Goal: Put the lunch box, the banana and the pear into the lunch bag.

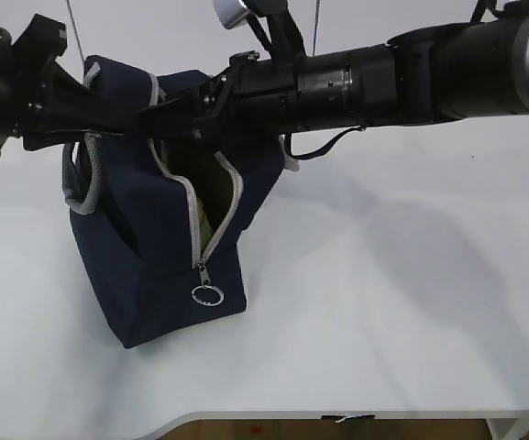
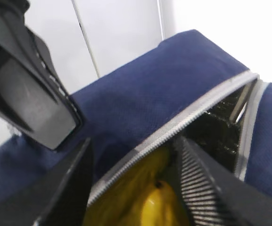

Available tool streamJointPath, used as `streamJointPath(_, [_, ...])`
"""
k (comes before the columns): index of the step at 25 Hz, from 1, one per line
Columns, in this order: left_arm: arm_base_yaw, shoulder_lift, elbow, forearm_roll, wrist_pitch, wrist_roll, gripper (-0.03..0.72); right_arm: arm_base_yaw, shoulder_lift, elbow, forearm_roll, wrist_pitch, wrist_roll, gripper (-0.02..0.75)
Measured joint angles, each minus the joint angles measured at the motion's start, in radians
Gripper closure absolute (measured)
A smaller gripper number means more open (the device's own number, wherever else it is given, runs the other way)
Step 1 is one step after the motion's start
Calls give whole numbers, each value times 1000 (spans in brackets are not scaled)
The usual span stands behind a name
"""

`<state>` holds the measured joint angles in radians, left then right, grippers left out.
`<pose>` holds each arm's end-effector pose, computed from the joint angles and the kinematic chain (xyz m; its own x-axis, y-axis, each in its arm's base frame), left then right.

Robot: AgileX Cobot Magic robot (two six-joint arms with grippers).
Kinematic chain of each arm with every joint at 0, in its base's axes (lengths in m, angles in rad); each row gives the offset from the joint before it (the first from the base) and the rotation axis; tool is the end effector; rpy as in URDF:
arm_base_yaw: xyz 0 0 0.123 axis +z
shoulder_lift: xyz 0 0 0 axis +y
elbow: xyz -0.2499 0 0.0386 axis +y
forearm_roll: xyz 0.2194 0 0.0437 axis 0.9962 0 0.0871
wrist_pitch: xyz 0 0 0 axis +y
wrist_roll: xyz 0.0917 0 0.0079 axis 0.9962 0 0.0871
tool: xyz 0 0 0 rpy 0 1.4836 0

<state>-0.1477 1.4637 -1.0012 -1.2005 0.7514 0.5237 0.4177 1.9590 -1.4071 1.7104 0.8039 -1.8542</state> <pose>0.2700 -0.0995 0.2710 -0.8563 -0.2860 -0.4301 0.1657 0.6366 -0.7532 0.3401 0.2228 0.2415 -0.2122 -0.1583 -0.9643 -0.9238 0.3544 0.1452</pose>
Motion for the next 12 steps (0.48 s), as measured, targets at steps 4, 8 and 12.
streamJointPath(4, [0, 0, 0, 7, 0, 0, 685, 0, -38, 0, 0, -35, 144, 277])
streamJointPath(8, [0, 0, 0, 34, -8, 0, 685, 0, -83, 0, 2, -45, 187, 277])
streamJointPath(12, [0, 0, 0, 52, -21, 0, 685, 0, -128, 0, -26, -102, 268, 277])
